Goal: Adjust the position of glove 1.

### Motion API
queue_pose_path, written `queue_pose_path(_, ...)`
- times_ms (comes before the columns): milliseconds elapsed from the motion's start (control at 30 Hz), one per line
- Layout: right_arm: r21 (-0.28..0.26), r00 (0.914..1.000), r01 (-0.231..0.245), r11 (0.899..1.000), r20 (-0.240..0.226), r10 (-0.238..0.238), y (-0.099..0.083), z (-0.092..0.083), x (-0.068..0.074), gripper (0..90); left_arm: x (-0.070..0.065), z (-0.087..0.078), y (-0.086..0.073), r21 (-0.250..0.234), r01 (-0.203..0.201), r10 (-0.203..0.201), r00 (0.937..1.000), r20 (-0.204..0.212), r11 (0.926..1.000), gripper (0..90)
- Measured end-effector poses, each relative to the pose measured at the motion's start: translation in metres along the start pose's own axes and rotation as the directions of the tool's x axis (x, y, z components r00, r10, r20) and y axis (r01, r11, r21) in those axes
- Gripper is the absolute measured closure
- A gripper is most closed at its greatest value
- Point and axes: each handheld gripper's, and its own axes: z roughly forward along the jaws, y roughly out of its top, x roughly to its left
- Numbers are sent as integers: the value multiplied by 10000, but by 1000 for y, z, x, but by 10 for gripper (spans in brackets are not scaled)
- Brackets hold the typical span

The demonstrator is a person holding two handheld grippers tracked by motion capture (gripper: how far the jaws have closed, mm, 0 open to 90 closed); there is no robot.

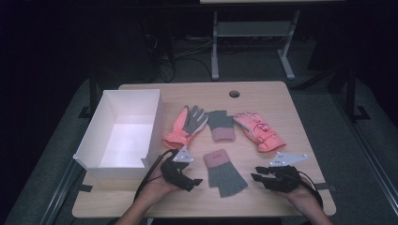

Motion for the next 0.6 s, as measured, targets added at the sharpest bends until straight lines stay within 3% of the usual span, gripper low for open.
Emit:
queue_pose_path(133,-91,9995,207,9997,-224,-209,4,3,5,895,1,0,-1,-68,140,-140,9999,-32,9999,141)
queue_pose_path(367,-208,9961,515,9985,-708,-529,15,16,17,900,0,0,0,-36,263,-263,9996,76,9996,141)
queue_pose_path(600,-153,9862,925,9956,-1365,-937,30,36,34,900,0,-1,-1,-8,276,-276,9996,117,9996,143)
